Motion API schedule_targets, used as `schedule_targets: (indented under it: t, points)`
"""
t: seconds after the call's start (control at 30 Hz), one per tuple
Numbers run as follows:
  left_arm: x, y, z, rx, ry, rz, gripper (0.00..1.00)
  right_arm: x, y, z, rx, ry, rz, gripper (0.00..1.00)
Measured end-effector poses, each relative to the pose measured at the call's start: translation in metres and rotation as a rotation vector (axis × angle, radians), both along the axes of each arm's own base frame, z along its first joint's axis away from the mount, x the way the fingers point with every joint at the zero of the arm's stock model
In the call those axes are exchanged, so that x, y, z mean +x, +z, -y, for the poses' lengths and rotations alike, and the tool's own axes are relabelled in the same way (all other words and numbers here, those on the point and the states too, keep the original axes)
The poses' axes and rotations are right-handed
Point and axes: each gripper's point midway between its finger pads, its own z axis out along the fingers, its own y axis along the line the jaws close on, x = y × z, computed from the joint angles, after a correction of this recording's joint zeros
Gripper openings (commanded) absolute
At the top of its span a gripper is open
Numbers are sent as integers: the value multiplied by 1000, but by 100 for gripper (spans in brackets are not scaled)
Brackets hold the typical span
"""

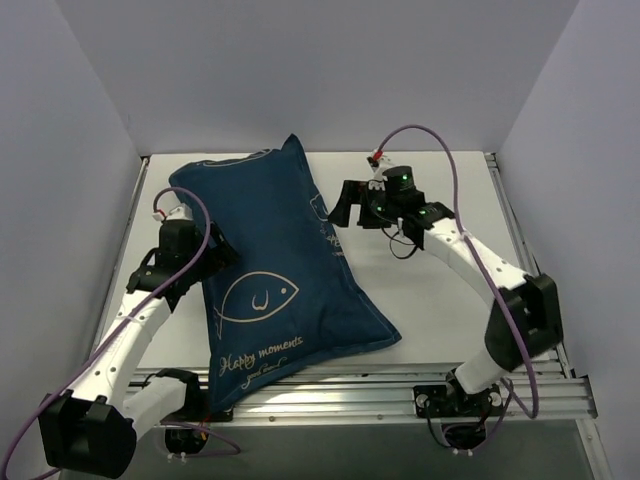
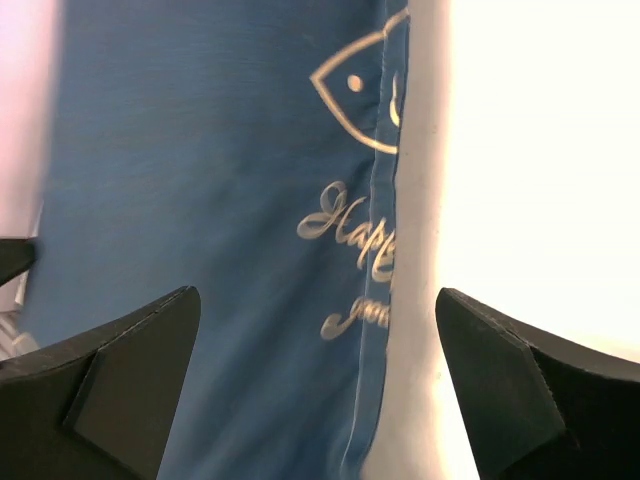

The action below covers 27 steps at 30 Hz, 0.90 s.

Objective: Remove the pillowcase from the pillow

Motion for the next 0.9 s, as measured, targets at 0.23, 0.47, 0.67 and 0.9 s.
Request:
schedule_targets:
  t: [0.23, 0.47, 0.67, 0.9]
  points:
    - [3, -16, 2, -3, 1, -20, 94, 16, -99, -46, 39, 139, -198, 100]
    - [10, -56, 5, -9, 15, -93, 94, 4, -100, -101, 111, 329, -165, 66]
    - [20, -73, 28, 18, -12, -108, 94, -3, -92, -111, 129, 406, -121, 0]
    - [41, -55, 85, 61, -99, -64, 94, 0, -66, -65, -1, 313, -82, 0]
